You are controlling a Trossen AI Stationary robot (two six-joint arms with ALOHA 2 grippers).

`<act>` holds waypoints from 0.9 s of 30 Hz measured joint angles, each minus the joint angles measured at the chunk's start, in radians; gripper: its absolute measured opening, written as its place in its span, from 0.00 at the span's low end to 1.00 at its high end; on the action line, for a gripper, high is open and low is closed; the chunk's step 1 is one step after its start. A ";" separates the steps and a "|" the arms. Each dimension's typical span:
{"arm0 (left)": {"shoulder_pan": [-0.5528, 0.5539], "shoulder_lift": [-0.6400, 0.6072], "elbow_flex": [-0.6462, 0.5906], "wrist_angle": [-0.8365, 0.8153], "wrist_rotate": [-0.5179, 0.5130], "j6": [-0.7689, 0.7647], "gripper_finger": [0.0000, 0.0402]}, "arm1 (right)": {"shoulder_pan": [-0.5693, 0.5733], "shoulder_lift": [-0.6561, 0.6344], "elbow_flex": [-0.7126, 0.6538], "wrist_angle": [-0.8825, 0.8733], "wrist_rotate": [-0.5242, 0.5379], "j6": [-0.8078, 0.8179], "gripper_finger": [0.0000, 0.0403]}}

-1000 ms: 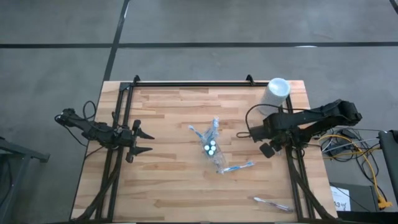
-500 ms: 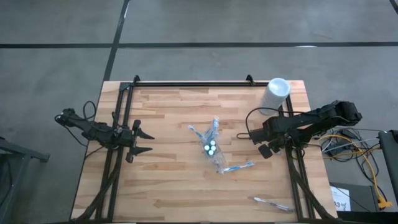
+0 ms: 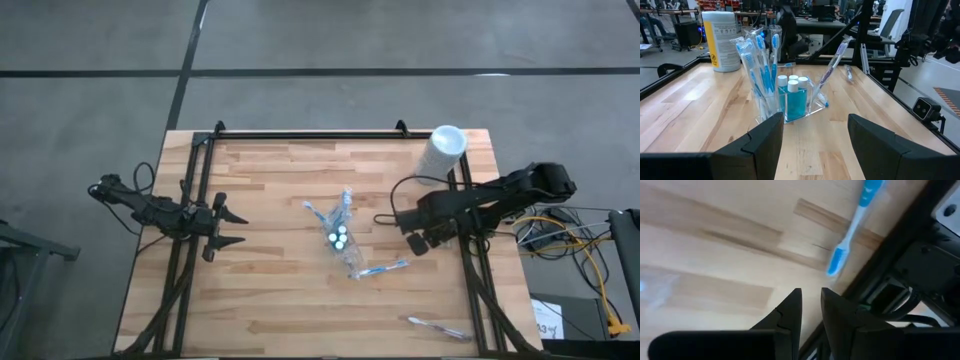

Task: Pick & Place toothbrushing station
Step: Put the blue toothbrush into the left section of the transparent organizer

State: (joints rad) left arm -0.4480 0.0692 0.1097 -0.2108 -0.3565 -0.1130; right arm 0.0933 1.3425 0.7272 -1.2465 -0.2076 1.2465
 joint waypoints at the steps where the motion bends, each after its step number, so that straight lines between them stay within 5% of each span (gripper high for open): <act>1: 0.000 0.000 0.000 0.000 0.000 0.000 0.57 | 0.000 0.013 -0.009 0.002 0.000 0.000 0.17; 16: 0.000 0.000 0.000 -0.001 0.000 0.000 0.57 | 0.000 0.260 0.004 0.006 -0.002 -0.150 0.17; 27: 0.000 0.000 0.000 -0.001 0.000 0.000 0.57 | 0.000 0.247 0.003 0.005 0.032 -0.236 0.17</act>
State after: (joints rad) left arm -0.4480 0.0692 0.1097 -0.2119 -0.3565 -0.1128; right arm 0.0933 1.5895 0.7303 -1.2413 -0.1758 1.0108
